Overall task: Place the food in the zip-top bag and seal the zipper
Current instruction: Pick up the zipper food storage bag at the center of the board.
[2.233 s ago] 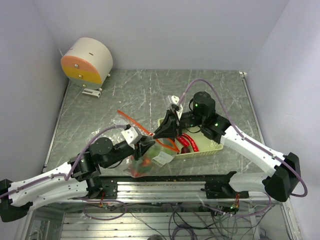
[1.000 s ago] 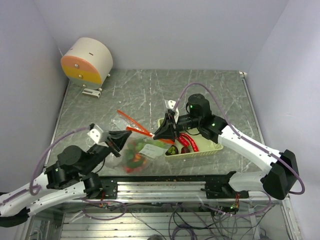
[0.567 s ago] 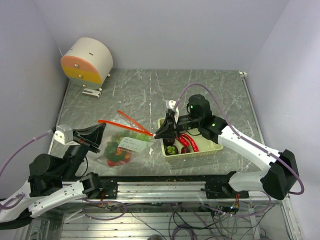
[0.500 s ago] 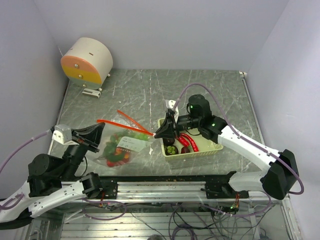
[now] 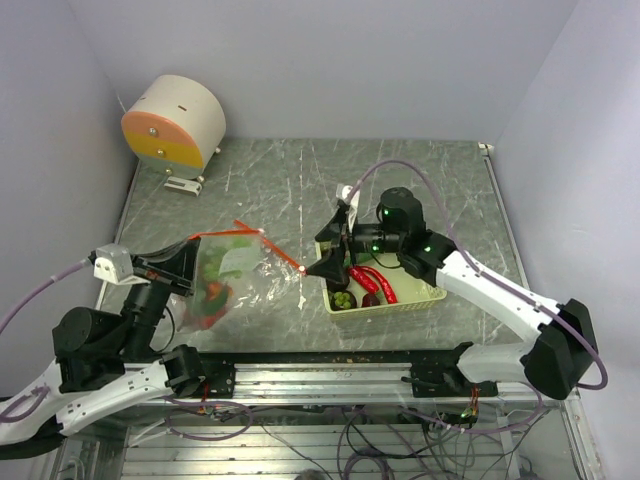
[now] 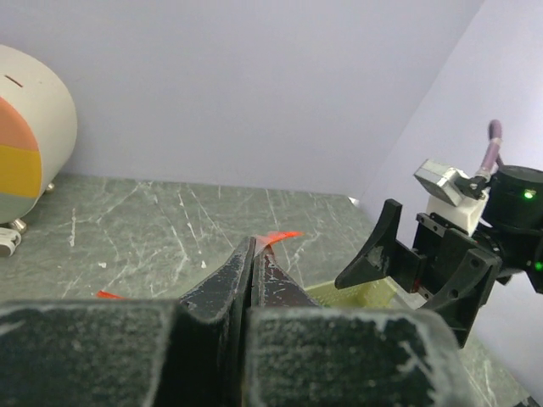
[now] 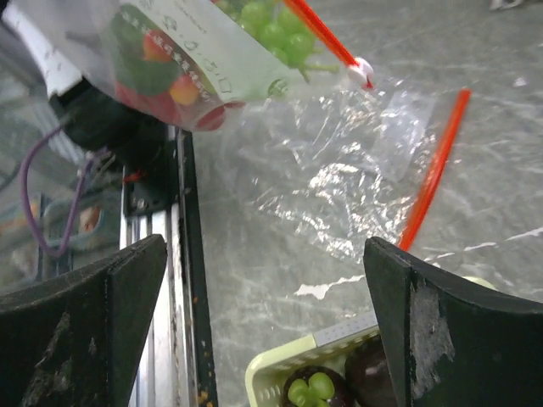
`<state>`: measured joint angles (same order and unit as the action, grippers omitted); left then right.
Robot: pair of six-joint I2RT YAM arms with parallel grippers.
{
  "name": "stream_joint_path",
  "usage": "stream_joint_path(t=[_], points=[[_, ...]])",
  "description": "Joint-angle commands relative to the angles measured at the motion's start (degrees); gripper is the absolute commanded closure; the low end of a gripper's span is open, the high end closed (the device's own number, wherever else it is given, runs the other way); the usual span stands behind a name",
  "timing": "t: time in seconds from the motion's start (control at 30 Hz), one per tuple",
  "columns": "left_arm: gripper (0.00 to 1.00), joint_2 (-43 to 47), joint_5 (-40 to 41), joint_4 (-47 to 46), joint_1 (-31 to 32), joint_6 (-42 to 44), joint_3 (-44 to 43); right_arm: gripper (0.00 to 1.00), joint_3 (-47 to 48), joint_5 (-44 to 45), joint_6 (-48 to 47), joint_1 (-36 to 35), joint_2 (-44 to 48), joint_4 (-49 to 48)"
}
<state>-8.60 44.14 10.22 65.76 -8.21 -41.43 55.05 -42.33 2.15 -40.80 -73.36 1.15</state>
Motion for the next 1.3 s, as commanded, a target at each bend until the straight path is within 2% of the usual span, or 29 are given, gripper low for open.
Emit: stream_joint_path(t=[0.0,0.1,0.17,0.27,0.33,0.53,0.7,0.77,0.83,1.0,1.27], points=[[0.93,-3.3,3.2,-12.0,-0.2,3.1,1.3,0.00,0.5,10.6,9.2,0.5,4.0,-6.2],[0.93,-7.8,7.8,-19.5,-0.2,7.2,2.7,0.00,1.6,18.4,11.6,0.5,3.4,-4.1],[0.93,-11.7,14.4,-25.3,-0.2,10.8,3.4,0.00,3.4,22.0,11.9,0.6,1.0,-1.7],[0.93,-17.1,22.4,-37.4,-0.3,18.8,4.9,0.00,6.6,22.6,11.6,0.7,-4.4,0.7],[0.93,-19.7,25.9,-49.9,-0.3,25.5,6.7,0.03,8.8,21.7,11.3,0.8,-8.0,1.6],[0.93,-27.1,30.1,-80.8,-0.4,47.9,12.9,0.12,14.0,21.9,10.0,0.7,-17.3,2.2],[0.93,-30.8,31.0,-95.2,-0.5,57.4,15.8,0.21,18.9,19.8,10.1,0.3,-27.0,2.8],[0.93,-31.1,30.6,-95.9,-0.4,58.0,15.6,0.23,21.4,20.3,9.7,-0.4,-31.1,3.5],[0.93,-30.9,30.2,-92.9,-0.5,57.1,14.5,0.24,24.0,22.5,9.0,-1.6,-35.0,5.1],[0.93,-29.5,28.7,-78.0,-0.5,50.5,10.1,0.24,28.6,30.3,8.3,-4.3,-41.9,7.1],[0.93,-23.7,28.0,-55.3,-0.5,39.0,5.2,0.26,31.2,31.1,9.2,-5.7,-50.6,6.2]])
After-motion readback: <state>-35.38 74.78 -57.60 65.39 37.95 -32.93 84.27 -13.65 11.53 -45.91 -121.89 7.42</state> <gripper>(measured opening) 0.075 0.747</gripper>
